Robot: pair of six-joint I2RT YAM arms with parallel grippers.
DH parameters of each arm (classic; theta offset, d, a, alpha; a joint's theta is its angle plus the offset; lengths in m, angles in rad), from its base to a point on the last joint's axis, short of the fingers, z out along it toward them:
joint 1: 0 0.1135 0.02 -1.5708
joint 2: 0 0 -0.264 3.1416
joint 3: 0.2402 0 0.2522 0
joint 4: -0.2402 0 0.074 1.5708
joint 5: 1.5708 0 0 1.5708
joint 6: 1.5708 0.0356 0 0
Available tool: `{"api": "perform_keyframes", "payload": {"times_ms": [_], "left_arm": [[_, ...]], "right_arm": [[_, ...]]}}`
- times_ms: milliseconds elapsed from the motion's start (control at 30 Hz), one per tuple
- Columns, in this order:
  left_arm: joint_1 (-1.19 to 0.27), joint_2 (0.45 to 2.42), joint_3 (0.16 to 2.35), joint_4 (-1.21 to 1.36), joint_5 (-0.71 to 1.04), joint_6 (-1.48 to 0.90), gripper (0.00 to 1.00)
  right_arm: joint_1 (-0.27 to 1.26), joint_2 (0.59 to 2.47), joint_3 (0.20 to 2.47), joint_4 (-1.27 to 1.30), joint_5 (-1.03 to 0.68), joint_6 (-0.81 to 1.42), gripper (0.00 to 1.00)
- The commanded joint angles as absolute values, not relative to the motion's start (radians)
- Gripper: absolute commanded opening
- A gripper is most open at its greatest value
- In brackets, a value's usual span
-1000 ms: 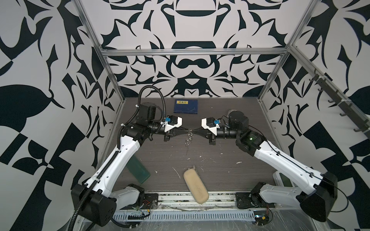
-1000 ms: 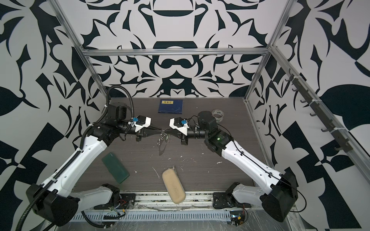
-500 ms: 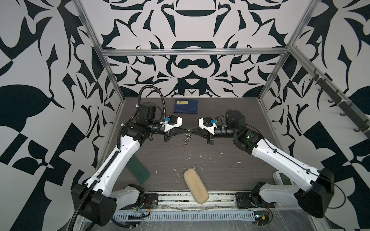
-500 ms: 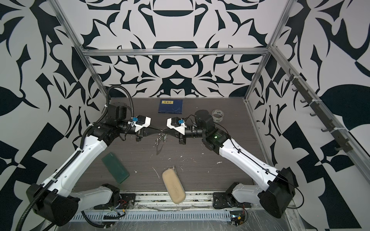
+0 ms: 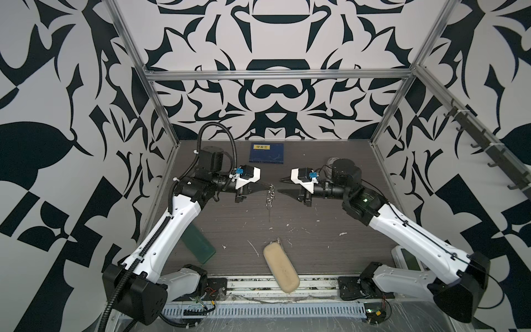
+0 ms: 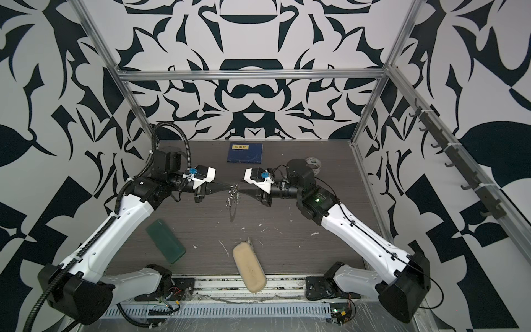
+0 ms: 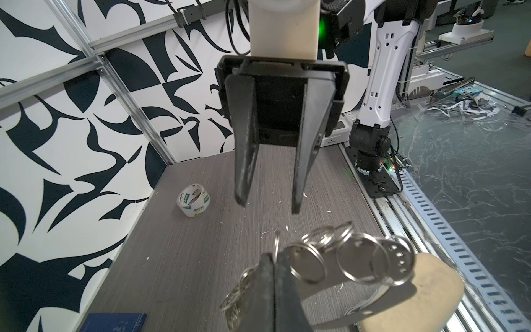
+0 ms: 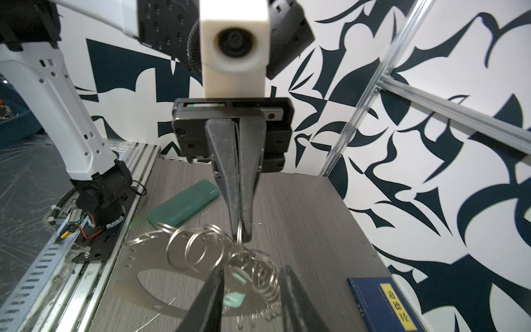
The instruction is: Remove the keys from the keyring
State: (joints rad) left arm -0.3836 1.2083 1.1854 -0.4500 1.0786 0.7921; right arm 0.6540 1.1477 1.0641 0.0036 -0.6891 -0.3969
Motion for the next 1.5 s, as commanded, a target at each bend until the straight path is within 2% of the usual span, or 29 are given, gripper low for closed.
{"api": "perform_keyframes", "payload": {"times_ms": [0,267,867,1167,1467], "left_arm": [[-0.378,1.197,1.207,-0.43,1.126,0.77,0.0],[-0.377,1.203,1.211,-0.405,1.137,0.742,0.0],[-0.378,1.203,1.212,-0.385,1.144,0.713,0.0],[-0.378,1.195,1.209,-0.387,1.137,0.711,0.0],[-0.377,1.193,1.208,-0.387,1.135,0.709,0.0]], "right_arm": [[0.645,1.123,1.054,0.004,-0.657,-0.398,0.37],[0.667,1.127,0.975,0.149,-0.646,-0.309,0.42],[0.761,1.166,0.942,0.304,-0.558,-0.302,0.42],[0.767,1.182,0.961,0.287,-0.521,-0.332,0.29],[0.771,1.183,0.977,0.265,-0.526,-0.35,0.22]]}}
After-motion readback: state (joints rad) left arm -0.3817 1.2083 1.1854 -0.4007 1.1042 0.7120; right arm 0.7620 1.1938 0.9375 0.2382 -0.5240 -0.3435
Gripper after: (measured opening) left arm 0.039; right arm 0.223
